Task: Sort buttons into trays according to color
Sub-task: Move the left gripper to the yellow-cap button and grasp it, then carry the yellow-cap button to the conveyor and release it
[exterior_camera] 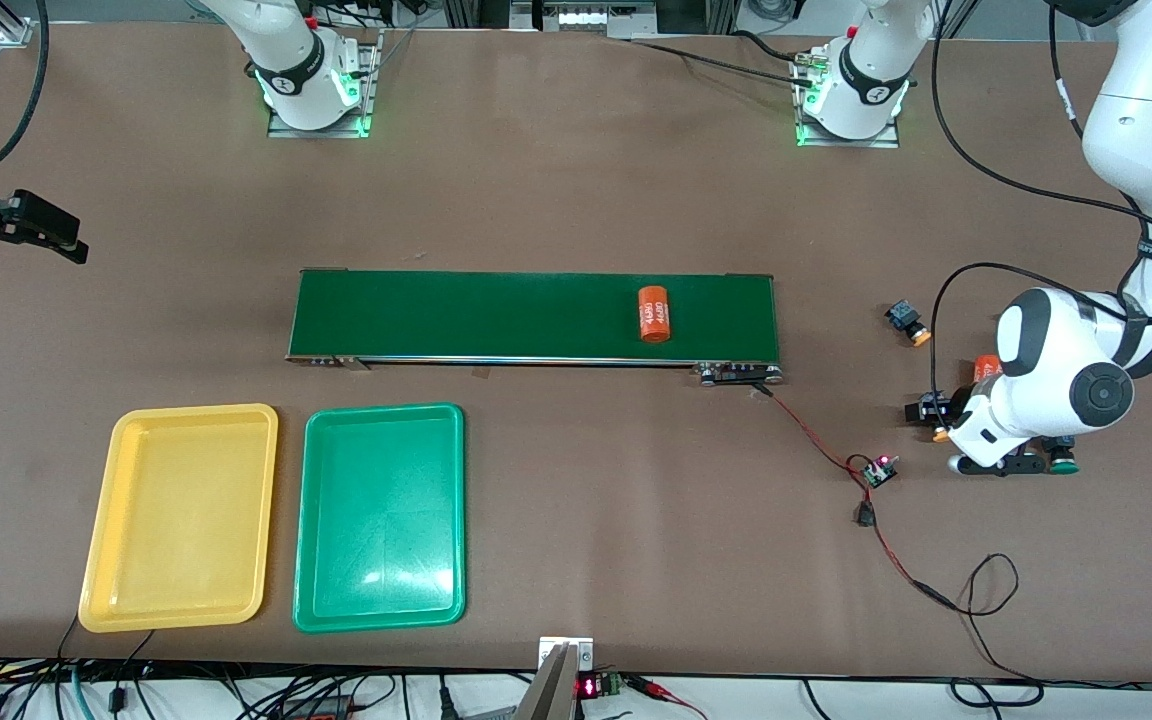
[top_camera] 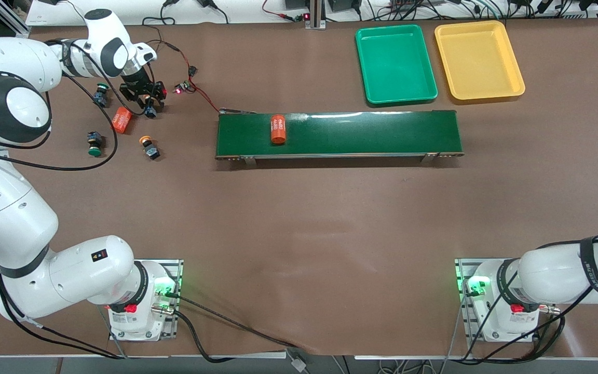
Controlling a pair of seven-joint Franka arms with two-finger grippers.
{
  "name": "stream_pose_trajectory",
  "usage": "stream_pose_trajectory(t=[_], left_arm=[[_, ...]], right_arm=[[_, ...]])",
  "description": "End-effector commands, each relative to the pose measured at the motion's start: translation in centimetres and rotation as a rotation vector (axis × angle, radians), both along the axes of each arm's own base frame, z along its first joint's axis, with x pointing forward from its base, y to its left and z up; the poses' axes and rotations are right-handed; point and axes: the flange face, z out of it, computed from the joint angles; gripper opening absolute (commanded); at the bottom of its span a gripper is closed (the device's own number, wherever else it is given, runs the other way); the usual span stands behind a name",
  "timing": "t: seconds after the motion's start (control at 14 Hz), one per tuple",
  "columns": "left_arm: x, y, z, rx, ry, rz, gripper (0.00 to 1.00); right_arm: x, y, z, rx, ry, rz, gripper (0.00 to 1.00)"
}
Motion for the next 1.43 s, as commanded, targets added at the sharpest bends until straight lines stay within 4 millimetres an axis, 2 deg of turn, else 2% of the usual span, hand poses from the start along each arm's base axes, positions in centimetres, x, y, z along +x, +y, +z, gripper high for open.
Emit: stream_pose_trajectory(t=[0.0, 0.14, 0.29, 0.36, 0.5, 0.64, 0.79, 0.93, 1.07, 1.36], left_arm=[[-0.3, 0.3, 0.5, 0.007, 0.001, -0.033, 0.19], [-0.2, 0.1, 1.0, 0.012, 0.013, -0.034, 0.17], [0.3, -0.8, 3.2, 0.022, 0.002, -0.037, 0.17], [0.7, -2.2, 5.2, 0.024, -0.008, -0.051, 0.17], [0.7, -5.4, 7.6, 0.013, 0.060, -0.029, 0.18], [0.2, -10.2, 10.3, 0.012, 0.114, -0.014, 0.18], [-1.4, -16.6, 12.8, -0.011, 0.152, 0.002, 0.18], [-2.9, -21.8, 14.2, -0.026, 0.160, 0.023, 0.18], [-4.2, -25.5, 14.2, -0.029, 0.170, 0.028, 0.19], [-8.5, -31.6, 10.2, -0.028, 0.153, 0.035, 0.20]], right_arm=[[-0.3, 0.1, 0.2, 0.004, 0.000, 0.000, 1.00], [-0.3, 0.1, 0.1, 0.004, 0.001, -0.001, 1.00], [-0.3, 0.1, 0.1, 0.004, 0.001, -0.001, 1.00], [-0.3, 0.1, 0.1, 0.004, 0.003, -0.001, 1.00], [-0.3, 0.1, 0.0, 0.004, 0.006, -0.002, 1.00], [-0.3, 0.1, 0.1, 0.004, 0.004, -0.004, 1.00], [-0.3, 0.1, 0.1, 0.004, 0.003, -0.005, 1.00], [-0.3, -0.2, 0.0, 0.004, 0.004, -0.010, 1.00], [-0.3, -0.7, 0.0, 0.000, 0.006, -0.016, 1.00], [0.0, -1.3, -0.4, -0.001, 0.009, -0.030, 1.00]])
